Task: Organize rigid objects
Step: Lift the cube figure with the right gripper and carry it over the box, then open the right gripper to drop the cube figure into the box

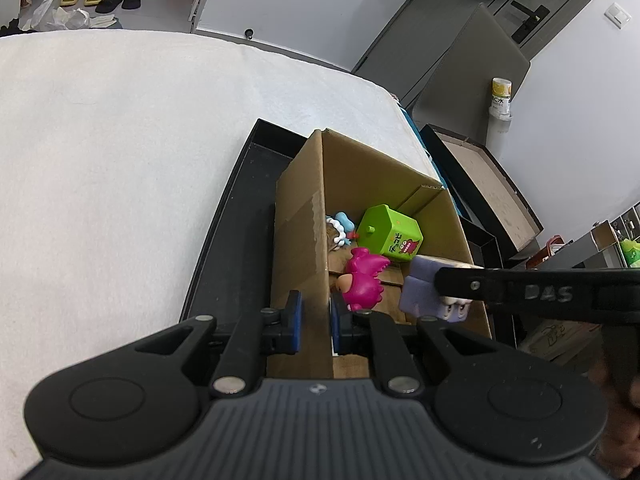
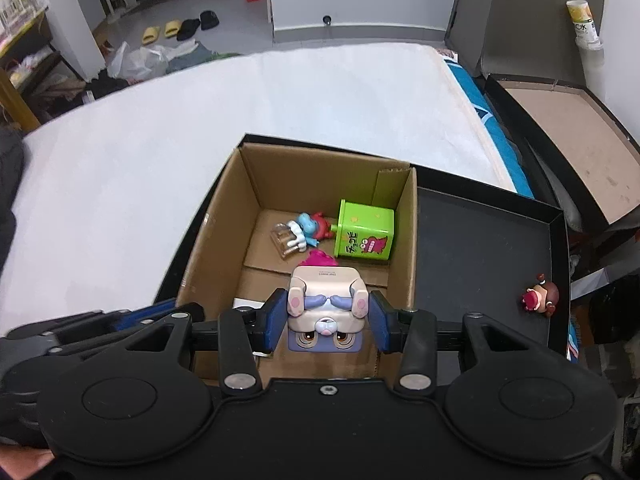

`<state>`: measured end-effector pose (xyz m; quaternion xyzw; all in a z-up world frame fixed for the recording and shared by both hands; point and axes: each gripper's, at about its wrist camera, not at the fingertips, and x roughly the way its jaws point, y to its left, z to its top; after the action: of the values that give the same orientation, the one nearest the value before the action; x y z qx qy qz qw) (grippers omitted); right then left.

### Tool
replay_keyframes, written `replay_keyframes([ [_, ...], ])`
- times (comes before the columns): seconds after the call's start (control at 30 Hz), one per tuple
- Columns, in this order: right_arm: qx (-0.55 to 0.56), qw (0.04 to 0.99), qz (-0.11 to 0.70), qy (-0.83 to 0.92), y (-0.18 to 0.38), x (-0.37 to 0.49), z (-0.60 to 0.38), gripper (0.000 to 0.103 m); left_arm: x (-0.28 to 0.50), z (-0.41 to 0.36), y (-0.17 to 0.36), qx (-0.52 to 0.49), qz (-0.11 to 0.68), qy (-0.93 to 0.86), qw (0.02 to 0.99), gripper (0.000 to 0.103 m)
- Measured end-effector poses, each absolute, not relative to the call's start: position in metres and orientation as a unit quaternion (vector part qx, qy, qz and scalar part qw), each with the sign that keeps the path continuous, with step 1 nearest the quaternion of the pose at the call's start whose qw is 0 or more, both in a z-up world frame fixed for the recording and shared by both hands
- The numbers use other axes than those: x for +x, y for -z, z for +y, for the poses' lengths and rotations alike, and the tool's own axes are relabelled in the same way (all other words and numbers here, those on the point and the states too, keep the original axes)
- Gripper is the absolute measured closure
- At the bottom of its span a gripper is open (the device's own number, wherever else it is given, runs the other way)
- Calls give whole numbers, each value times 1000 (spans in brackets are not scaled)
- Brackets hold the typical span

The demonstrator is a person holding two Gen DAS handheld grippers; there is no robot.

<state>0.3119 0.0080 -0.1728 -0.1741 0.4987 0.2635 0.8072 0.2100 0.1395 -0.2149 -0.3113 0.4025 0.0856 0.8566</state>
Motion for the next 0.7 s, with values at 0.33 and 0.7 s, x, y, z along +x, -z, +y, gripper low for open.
replay_keyframes([
  [0.33,-230,821,467,-235,172,311,15,59,211,141,215,-310,401,-82,858,90],
  [0.7,-223,820,467,-244,150,309,0,57,210,141,214,-311,402,-83,857,90],
])
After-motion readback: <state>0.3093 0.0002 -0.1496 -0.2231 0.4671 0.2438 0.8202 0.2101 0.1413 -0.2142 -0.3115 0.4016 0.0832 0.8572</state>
